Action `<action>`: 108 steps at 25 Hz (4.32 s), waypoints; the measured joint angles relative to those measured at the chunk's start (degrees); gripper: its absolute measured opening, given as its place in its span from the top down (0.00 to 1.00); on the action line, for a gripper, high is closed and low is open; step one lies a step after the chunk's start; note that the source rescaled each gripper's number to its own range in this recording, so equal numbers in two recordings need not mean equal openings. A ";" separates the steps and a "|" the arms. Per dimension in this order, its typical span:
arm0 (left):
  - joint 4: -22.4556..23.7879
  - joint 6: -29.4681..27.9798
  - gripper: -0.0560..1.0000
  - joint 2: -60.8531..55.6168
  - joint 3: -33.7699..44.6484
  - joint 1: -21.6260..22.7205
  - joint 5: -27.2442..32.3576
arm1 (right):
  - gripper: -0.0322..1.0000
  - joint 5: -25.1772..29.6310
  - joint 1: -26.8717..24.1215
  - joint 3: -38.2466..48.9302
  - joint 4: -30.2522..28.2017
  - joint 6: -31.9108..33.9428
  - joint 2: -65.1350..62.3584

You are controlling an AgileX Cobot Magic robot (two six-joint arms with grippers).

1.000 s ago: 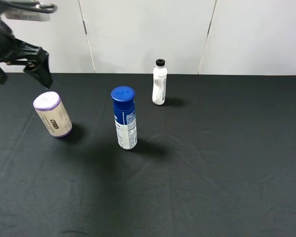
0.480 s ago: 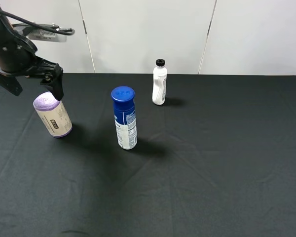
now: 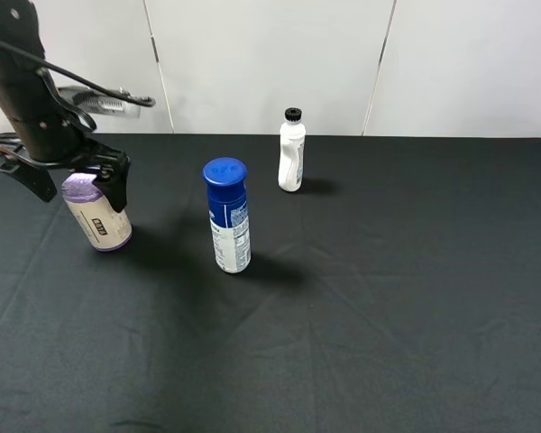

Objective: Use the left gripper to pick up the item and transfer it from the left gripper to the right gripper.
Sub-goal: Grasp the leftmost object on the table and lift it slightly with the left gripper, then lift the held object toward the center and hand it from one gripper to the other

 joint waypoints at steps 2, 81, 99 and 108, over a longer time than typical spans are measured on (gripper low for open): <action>0.10 0.00 0.00 1.20 0.00 -0.06 -0.63 | 0.00 0.00 0.00 0.00 0.00 0.00 0.00; -42.94 18.62 0.95 -13.06 -11.31 -7.85 7.13 | 0.00 0.07 0.00 0.00 0.00 0.00 0.00; -64.35 30.32 0.95 -3.82 -11.31 -17.46 7.41 | 0.00 0.52 0.00 -2.32 8.58 -6.49 8.32; -65.53 31.04 0.95 -2.51 -11.31 -17.72 8.73 | 0.00 -4.47 12.06 -10.37 14.36 -16.32 21.46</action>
